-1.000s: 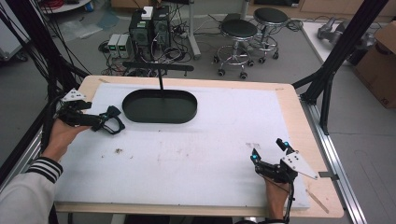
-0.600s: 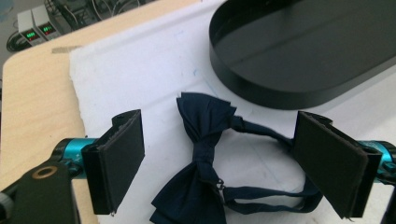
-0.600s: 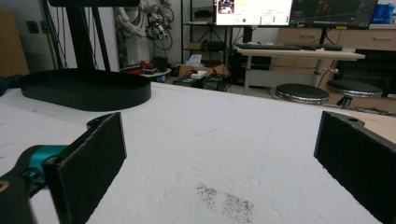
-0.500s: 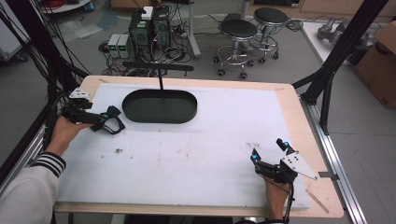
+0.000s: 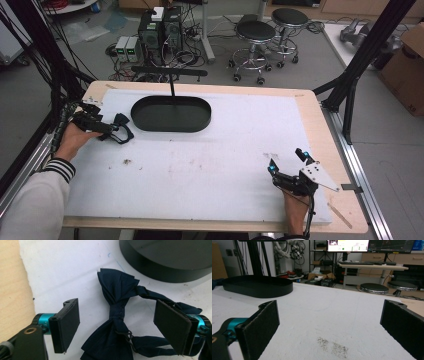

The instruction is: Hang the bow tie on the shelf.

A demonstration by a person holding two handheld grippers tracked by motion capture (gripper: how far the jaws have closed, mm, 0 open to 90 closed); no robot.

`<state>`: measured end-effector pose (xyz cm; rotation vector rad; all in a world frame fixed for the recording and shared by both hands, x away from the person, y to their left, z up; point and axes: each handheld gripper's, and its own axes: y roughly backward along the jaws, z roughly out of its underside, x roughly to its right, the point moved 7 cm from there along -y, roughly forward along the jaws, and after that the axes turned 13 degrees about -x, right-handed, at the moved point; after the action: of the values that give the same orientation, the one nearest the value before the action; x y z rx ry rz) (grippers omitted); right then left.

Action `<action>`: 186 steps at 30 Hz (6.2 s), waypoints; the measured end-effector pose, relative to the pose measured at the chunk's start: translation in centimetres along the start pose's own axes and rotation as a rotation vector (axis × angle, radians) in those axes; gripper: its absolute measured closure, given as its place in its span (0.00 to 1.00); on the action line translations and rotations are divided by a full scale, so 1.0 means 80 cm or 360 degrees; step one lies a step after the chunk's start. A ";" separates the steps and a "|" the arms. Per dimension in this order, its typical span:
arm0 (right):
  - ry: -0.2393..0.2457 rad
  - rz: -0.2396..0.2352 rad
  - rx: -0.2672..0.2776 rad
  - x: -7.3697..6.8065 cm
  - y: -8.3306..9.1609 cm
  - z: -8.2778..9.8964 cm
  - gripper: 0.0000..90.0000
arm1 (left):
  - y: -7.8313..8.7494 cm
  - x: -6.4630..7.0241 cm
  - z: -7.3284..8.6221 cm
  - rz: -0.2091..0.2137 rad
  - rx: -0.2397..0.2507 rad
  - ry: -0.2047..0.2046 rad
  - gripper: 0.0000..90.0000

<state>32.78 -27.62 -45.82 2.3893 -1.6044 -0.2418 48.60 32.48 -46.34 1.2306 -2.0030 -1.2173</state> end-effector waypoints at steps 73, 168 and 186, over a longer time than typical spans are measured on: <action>-0.0028 0.0006 0.0017 0.003 0.001 0.000 0.01 | 0.050 0.024 -0.033 -0.0034 0.0344 0.0042 0.84; -0.0051 -0.0027 0.0038 0.004 0.003 0.000 0.01 | 0.090 0.029 -0.169 -0.0192 0.0925 0.0181 0.84; -0.0043 -0.0023 0.0046 0.004 0.003 -0.001 0.01 | 0.064 0.019 -0.145 -0.0131 0.0871 0.0265 0.83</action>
<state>32.71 -28.02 -45.68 2.4300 -1.6141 -0.2562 54.41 27.13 -36.35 1.6172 -2.2495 -0.5794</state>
